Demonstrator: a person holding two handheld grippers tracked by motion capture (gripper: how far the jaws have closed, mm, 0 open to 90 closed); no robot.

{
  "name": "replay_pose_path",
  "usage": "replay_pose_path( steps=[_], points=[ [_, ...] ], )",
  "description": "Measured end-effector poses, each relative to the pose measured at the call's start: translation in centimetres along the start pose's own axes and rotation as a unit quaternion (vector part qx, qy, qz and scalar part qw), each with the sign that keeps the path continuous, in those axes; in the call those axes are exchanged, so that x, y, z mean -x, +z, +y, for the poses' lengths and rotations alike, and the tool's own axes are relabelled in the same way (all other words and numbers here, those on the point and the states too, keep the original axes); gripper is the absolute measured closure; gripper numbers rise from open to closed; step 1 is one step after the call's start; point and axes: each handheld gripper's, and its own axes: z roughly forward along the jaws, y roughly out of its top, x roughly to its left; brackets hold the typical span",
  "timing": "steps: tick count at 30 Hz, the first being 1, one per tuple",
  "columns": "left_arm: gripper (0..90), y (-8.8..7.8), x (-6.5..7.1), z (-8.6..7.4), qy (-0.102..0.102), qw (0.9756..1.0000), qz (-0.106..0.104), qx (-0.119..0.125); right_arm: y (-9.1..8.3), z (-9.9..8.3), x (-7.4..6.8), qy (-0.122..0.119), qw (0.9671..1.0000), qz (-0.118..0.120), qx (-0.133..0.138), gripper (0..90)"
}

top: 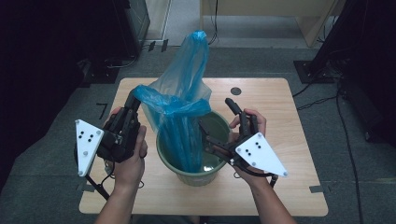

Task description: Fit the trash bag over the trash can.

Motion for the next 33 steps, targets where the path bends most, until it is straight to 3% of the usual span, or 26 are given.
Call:
replay_pose_path(
  steps=[5,9,14,18,22,26,33],
  points=[
    [90.0,-0.2,-0.6,0.3,-0.008,0.9999,0.006,0.005,-0.7,0.2,0.9,0.003,0.9999,0.001,0.016,23.6],
    [90.0,-0.7,-0.7,0.3,-0.003,0.9999,0.002,0.011,-0.9,0.2,1.7,0.013,0.9996,-0.016,0.017,24.3],
    [90.0,-1.4,-0.5,0.0,-0.003,0.9998,-0.011,0.017,0.2,0.3,2.1,0.023,0.9973,-0.07,0.002,35.7],
    [90.0,-2.1,-0.4,-0.6,-0.002,0.9996,-0.022,0.02,1.8,0.5,1.8,0.04,0.9952,-0.089,-0.011,37.0],
    [90.0,-3.0,-0.4,-1.4,-0.003,0.9994,-0.029,0.019,3.5,0.6,1.9,0.067,0.9928,-0.096,-0.027,37.1],
    [90.0,-3.8,-0.5,-2.2,0.001,0.9992,-0.036,0.017,4.9,0.3,1.7,0.093,0.991,-0.083,-0.048,37.1],
    [90.0,-5.0,-0.7,-3.7,0.022,0.9985,-0.049,0.011,5.7,-0.2,1.5,0.128,0.9864,-0.076,-0.071,37.0]
  ],
)
